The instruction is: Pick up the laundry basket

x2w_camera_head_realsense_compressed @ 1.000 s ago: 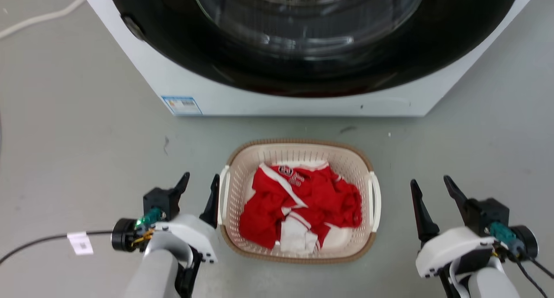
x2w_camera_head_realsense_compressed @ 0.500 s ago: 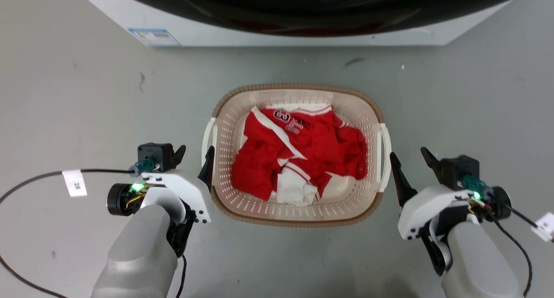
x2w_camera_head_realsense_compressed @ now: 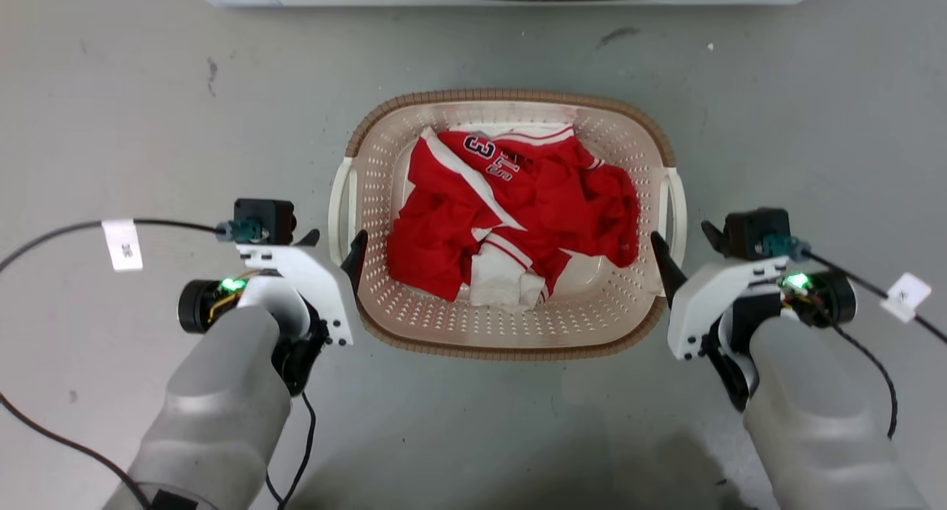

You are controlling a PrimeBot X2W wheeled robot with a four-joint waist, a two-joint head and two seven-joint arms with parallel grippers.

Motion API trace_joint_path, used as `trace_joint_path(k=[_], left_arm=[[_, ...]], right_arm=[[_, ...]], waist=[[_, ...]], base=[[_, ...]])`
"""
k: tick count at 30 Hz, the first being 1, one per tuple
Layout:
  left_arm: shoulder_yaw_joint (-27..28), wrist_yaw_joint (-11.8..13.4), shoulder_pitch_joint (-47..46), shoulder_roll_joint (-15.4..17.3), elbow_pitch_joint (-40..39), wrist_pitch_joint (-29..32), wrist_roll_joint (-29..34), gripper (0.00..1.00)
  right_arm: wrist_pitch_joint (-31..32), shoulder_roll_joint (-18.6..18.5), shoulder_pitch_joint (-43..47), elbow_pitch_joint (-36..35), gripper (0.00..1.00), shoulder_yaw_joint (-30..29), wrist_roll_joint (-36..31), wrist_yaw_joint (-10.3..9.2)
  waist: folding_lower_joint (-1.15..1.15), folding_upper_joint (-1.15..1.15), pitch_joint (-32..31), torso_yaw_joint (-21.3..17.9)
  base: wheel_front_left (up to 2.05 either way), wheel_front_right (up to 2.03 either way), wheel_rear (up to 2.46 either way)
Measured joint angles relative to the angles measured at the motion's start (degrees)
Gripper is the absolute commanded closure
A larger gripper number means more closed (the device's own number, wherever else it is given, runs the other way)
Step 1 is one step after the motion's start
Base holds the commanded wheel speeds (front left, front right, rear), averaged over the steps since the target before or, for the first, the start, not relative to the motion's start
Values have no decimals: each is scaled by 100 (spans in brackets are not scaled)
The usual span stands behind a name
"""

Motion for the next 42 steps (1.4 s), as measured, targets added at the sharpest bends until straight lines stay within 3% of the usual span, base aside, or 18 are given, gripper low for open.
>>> trace_joint_path(k=[17,18,19,20,35,42], left_arm=[[-1037,0,-829,244,154,700,-1170,0],[-1087,0,-855,241,160,754,-1248,48],[-1133,0,-877,241,158,778,-1312,100],[-1172,0,-897,241,153,811,-1384,100],[-1892,-12,-971,254,80,1040,-2182,100],[-2151,-9,-956,237,138,1285,-2540,100]], right_arm=[[200,0,-1250,1062,0,111,-105,1],[199,0,-1294,1093,0,102,-104,1],[202,0,-1338,1137,61,100,-104,1],[203,0,-1365,1171,100,98,-105,0],[263,4,-1530,1584,100,170,-67,-9],[608,-5,-1541,1706,100,342,48,-10]], waist=[[0,0,740,110],[0,0,765,120],[0,0,788,130],[0,0,806,140],[0,0,739,173],[0,0,445,189]], base=[[0,0,0],[0,0,0],[0,0,0],[0,0,0],[0,0,0],[0,0,0]])
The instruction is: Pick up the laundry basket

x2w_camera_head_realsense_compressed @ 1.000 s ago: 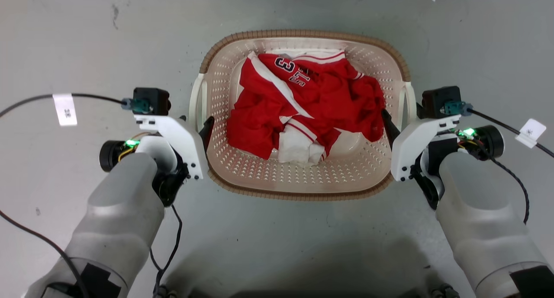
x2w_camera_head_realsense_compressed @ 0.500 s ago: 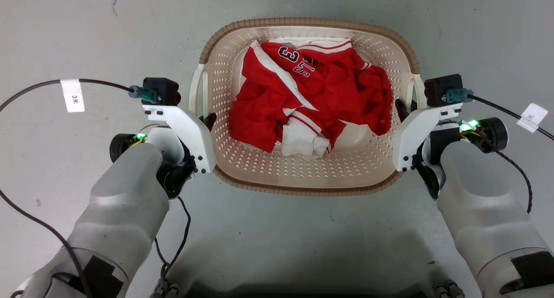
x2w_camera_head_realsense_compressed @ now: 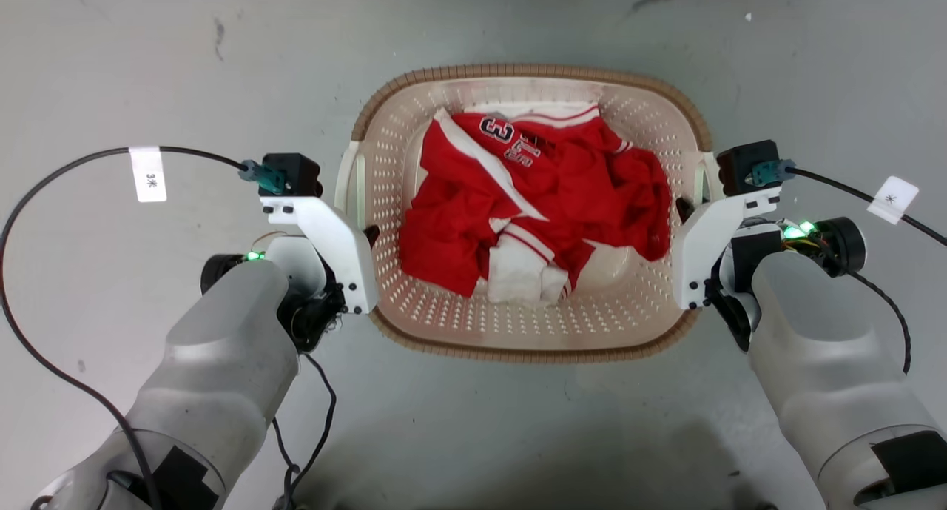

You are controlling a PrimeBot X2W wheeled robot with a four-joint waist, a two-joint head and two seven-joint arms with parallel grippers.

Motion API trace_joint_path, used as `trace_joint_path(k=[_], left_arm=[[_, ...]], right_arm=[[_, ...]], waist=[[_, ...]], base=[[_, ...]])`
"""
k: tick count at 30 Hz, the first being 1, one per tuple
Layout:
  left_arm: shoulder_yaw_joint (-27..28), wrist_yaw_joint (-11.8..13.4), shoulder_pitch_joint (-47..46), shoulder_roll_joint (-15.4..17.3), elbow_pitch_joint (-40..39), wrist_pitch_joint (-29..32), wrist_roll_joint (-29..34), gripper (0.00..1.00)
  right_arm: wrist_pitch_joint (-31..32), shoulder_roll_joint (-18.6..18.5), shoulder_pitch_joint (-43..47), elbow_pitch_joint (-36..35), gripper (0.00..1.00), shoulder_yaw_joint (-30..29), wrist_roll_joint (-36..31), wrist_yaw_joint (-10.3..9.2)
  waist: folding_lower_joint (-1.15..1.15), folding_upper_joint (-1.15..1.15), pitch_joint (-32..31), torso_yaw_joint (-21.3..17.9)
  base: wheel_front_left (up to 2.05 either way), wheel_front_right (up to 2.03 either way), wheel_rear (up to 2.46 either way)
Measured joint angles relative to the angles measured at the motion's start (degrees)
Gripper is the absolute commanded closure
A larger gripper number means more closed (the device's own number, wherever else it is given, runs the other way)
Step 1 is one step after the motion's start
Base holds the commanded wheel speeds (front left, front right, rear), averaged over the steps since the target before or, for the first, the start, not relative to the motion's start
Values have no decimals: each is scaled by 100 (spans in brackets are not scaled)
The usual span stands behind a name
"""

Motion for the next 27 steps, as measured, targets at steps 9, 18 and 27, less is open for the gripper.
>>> trace_joint_path(k=[9,18,27], left_arm=[[-256,10,140,-54,115,321,-393,100],[-437,15,378,-96,234,565,-709,100],[-556,14,557,-78,336,818,-955,100]], right_arm=[[541,-15,120,53,100,355,359,-1],[1219,-22,306,112,100,645,761,-1],[1746,-20,455,140,100,881,1109,-1]], waist=[[0,0,-644,-14],[-1,0,-1506,-4],[-1,0,-2381,6]], base=[[0,0,0],[0,0,0],[0,0,0]])
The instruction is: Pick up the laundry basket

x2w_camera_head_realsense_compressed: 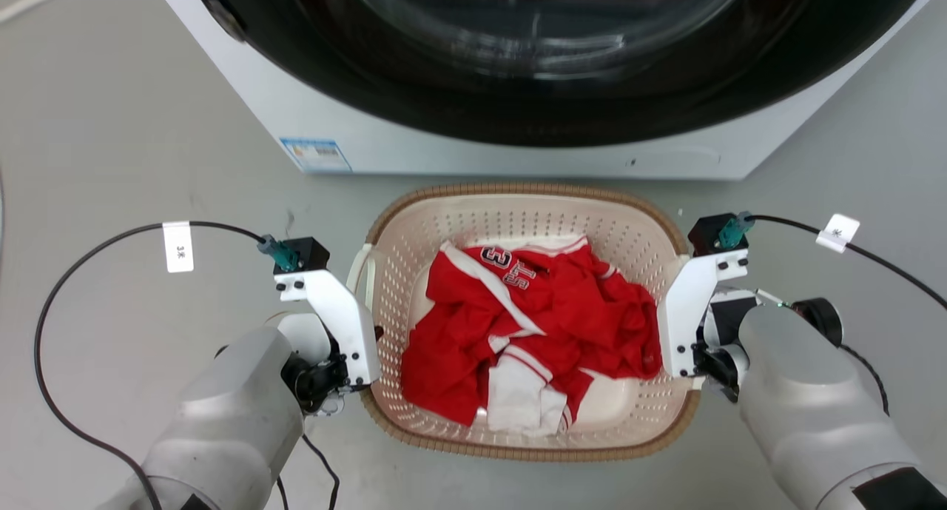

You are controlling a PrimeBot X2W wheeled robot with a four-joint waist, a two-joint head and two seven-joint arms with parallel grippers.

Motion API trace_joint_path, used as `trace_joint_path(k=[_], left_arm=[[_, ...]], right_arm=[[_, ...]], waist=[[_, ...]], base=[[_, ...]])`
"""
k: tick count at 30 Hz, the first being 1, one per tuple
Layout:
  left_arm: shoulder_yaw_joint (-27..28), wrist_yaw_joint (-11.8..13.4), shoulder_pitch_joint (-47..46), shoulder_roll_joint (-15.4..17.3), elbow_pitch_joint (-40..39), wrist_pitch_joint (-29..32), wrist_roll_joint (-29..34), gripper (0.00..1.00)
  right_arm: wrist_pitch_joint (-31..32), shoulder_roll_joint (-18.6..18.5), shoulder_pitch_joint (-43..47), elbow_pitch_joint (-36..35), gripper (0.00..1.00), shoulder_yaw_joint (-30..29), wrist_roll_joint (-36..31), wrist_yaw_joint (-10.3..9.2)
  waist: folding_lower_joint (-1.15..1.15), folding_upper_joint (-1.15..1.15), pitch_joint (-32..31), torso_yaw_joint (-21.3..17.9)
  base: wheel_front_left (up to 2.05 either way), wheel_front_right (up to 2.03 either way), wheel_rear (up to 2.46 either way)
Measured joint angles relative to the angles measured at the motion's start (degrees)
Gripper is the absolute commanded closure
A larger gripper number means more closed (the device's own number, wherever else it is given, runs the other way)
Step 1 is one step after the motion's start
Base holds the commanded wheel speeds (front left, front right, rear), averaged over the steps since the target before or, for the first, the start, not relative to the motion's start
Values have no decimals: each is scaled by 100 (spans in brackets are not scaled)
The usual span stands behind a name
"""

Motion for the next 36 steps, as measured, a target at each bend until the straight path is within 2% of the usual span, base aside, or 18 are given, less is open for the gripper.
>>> trace_joint_path(k=[14,21,36], left_arm=[[-174,0,318,-23,125,449,-278,100],[-288,1,544,-82,220,597,-327,100],[-452,2,840,-170,359,765,-387,100]], right_arm=[[745,-10,412,-107,100,491,703,-8],[902,-25,739,-136,100,683,1034,-27],[917,-43,1229,-122,100,1025,1545,-32]], waist=[[-1,0,-1206,15],[-1,0,-1661,52],[-1,0,-2106,170]], base=[[0,0,0],[0,0,0],[0,0,0]])
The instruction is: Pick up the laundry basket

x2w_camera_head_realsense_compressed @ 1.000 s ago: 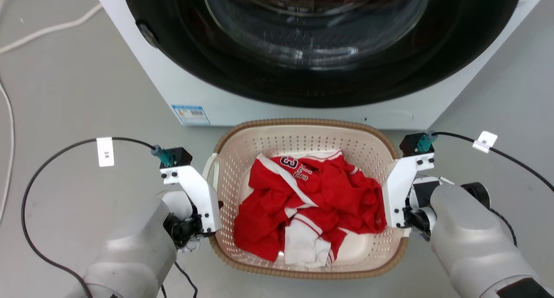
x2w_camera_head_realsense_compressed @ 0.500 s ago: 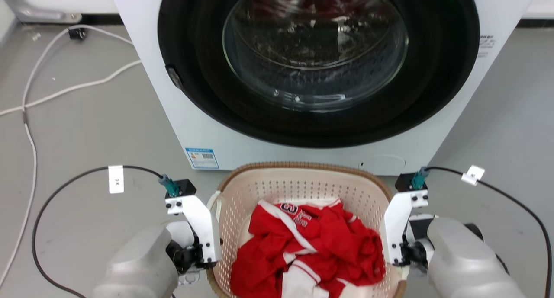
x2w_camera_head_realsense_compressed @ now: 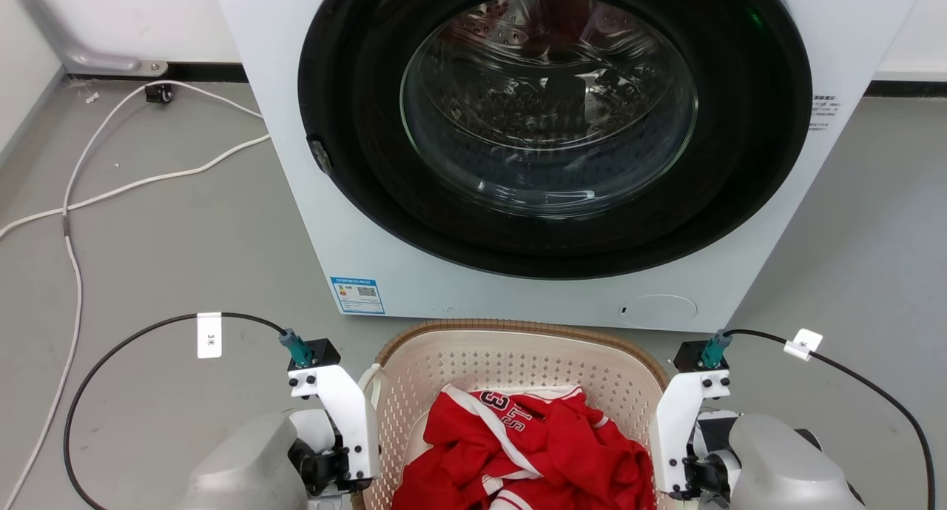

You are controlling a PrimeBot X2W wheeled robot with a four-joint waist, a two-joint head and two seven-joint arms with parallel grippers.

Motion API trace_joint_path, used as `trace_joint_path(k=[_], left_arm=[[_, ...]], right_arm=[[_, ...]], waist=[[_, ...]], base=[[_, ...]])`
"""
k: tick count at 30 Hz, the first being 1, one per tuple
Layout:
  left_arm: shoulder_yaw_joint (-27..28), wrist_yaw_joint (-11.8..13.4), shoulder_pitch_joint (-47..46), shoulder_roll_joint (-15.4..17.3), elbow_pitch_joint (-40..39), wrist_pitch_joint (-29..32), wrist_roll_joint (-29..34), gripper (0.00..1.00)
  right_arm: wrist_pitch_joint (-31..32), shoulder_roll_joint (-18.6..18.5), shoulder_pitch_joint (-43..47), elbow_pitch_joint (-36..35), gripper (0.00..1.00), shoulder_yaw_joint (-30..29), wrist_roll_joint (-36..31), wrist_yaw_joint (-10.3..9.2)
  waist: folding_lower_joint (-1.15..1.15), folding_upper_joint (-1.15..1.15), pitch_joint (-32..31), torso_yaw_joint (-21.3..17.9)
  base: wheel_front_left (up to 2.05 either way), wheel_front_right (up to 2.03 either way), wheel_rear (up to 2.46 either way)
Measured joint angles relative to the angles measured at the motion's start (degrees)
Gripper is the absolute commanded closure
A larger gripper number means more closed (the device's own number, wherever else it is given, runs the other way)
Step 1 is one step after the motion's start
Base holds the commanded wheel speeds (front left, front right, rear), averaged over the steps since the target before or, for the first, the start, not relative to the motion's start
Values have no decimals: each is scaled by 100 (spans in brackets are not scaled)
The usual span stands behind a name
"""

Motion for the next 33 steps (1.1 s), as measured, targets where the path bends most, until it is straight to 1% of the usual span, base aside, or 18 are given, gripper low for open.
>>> trace_joint_path(k=[33], left_arm=[[-131,0,-6,-21,2,-215,-90,100]], right_arm=[[-101,-7,-17,215,100,415,419,-1]], waist=[[1,0,37,-125]], base=[[0,0,0]])
